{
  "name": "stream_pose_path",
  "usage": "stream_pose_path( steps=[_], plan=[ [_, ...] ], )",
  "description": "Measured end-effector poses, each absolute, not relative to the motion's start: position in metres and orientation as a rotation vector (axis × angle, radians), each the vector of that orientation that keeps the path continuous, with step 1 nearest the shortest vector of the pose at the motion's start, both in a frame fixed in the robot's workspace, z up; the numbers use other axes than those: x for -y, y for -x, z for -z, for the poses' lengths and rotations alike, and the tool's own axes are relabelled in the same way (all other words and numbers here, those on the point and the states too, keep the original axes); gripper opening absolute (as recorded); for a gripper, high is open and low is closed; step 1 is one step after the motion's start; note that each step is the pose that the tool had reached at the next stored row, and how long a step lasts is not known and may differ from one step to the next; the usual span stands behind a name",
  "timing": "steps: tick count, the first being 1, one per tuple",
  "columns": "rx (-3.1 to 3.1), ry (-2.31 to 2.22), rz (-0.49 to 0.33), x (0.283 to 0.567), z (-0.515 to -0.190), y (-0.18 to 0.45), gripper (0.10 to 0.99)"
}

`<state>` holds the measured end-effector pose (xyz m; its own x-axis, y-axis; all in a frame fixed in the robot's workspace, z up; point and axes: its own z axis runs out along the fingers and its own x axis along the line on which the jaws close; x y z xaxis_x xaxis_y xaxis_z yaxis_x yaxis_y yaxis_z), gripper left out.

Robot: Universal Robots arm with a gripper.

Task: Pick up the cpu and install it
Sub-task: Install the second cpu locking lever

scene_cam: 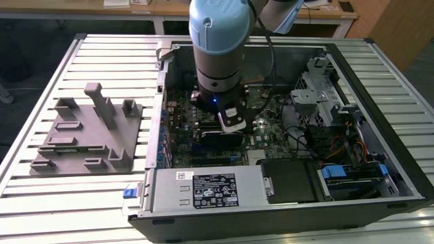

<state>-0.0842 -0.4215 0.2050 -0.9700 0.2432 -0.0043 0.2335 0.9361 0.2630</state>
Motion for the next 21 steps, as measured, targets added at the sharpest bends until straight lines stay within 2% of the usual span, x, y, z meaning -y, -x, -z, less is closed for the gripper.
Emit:
stream_pose_path(
  steps=[10, 21],
  plan=[
    [-3.077, -0.255, -0.418, 0.4222, -0.2014, 0.0855, 0.106],
    [-3.074, -0.239, -0.475, 0.4276, -0.1965, 0.0907, 0.106]
  ],
)
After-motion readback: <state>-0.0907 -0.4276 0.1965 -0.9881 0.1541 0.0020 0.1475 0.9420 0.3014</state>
